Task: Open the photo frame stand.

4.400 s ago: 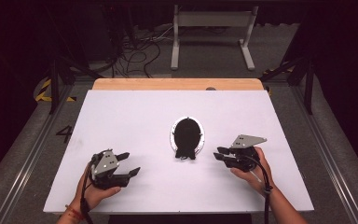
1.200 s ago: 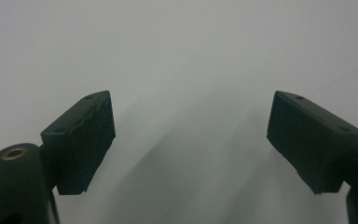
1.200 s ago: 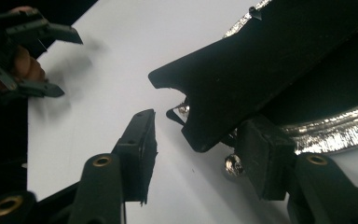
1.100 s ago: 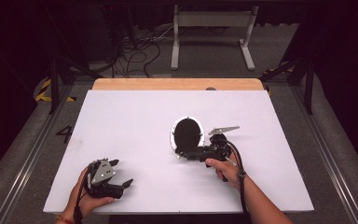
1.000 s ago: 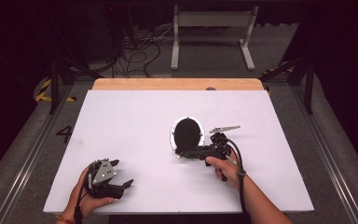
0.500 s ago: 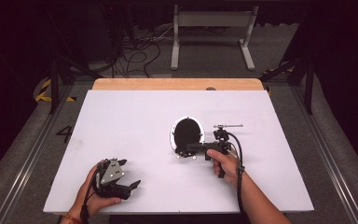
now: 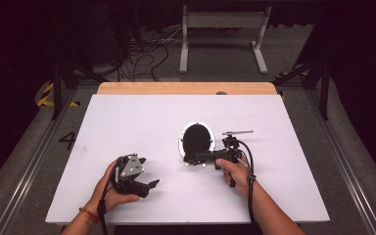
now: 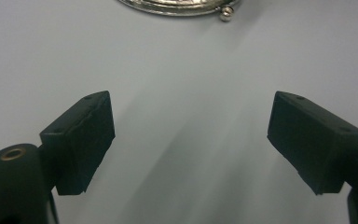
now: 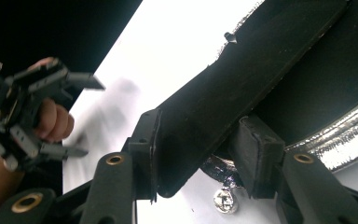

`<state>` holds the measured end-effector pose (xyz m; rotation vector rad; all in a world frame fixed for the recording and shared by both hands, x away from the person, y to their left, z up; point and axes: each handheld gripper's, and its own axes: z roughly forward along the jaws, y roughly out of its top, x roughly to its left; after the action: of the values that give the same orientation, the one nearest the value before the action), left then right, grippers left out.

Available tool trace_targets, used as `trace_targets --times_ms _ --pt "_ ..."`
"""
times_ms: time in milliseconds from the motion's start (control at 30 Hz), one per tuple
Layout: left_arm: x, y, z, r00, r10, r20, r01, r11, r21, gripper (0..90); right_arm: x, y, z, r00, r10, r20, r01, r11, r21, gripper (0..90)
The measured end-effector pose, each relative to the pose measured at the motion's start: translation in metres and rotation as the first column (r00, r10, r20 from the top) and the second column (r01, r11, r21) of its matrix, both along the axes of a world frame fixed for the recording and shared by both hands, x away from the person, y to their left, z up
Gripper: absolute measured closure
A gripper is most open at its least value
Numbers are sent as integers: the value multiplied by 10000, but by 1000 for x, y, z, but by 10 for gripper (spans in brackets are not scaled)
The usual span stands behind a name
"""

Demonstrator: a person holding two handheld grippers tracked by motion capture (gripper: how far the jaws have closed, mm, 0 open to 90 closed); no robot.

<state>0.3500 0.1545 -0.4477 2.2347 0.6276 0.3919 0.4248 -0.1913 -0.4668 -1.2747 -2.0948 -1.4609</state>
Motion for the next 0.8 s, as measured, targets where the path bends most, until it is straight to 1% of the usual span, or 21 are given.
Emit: trace_targets --times_ms 33,100,133,200,267,300,367,400,433,467,500,533,567,600,633,667,733,767,800 --pt "5 -2 0 10000 56 -35 -56 10000 -77 155 0 0 0 10000 -4 57 4 10000 -33 561" --pt "15 -7 -1 9997 209 -120 -210 9997 -85 156 -1 0 0 9996 102 271 -102 9999 -38 563" --pt "18 -8 0 9996 249 -90 -250 9997 -71 156 -1 0 0 9996 101 265 -100 9999 -47 564" --pt "24 -12 1 9994 244 -245 -250 9994 -236 155 -2 0 1 9992 183 363 -180 9998 -82 564" --pt "30 -16 2 9991 305 -309 -314 9990 -309 155 -3 0 2 9983 255 524 -245 9995 -208 564" --pt "34 -18 3 9987 299 -412 -314 9988 -376 154 -3 1 3 9973 308 674 -291 9993 -255 564" --pt "41 -23 1 9983 394 -434 -410 9984 -381 158 -4 1 3 9955 395 861 -367 9988 -330 564" --pt "45 -26 0 9971 408 -642 -435 9982 -402 160 -5 1 4 9949 410 924 -380 9987 -348 564" --pt "45 -26 0 9971 408 -642 -435 9982 -402 157 -6 1 4 9943 429 978 -393 9985 -388 564" --pt "52 -30 -3 9951 511 -842 -552 9974 -470 157 -7 0 4 9935 453 1042 -416 9984 -376 564" --pt "52 -30 -3 9951 511 -842 -552 9974 -470 158 -7 0 3 9928 466 1103 -428 9984 -363 565" --pt "55 -33 -4 9935 574 -988 -633 9964 -571 158 -7 0 3 9928 466 1103 -428 9984 -363 565" --pt "58 -36 -5 9922 559 -1111 -634 9959 -647 157 -8 0 3 9914 519 1203 -477 9981 -379 564" --pt "62 -40 -5 9922 564 -1110 -639 9958 -654 157 -10 -1 3 9889 600 1362 -551 9977 -393 564" --pt "63 -42 -5 9921 514 -1141 -599 9956 -722 158 -11 -2 3 9877 643 1423 -590 9974 -413 565" --pt "64 -44 -6 9930 499 -1074 -573 9961 -669 159 -11 -2 2 9867 676 1475 -622 9972 -406 565" --pt "68 -49 -9 9902 521 -1300 -602 9964 -597 160 -12 -2 2 9845 742 1588 -682 9967 -435 565" --pt "68 -49 -9 9902 521 -1300 -602 9964 -597 161 -12 -2 2 9845 742 1588 -682 9967 -435 565" --pt "70 -50 -10 9876 505 -1488 -626 9950 -775 161 -13 -3 2 9834 768 1643 -708 9966 -418 565"
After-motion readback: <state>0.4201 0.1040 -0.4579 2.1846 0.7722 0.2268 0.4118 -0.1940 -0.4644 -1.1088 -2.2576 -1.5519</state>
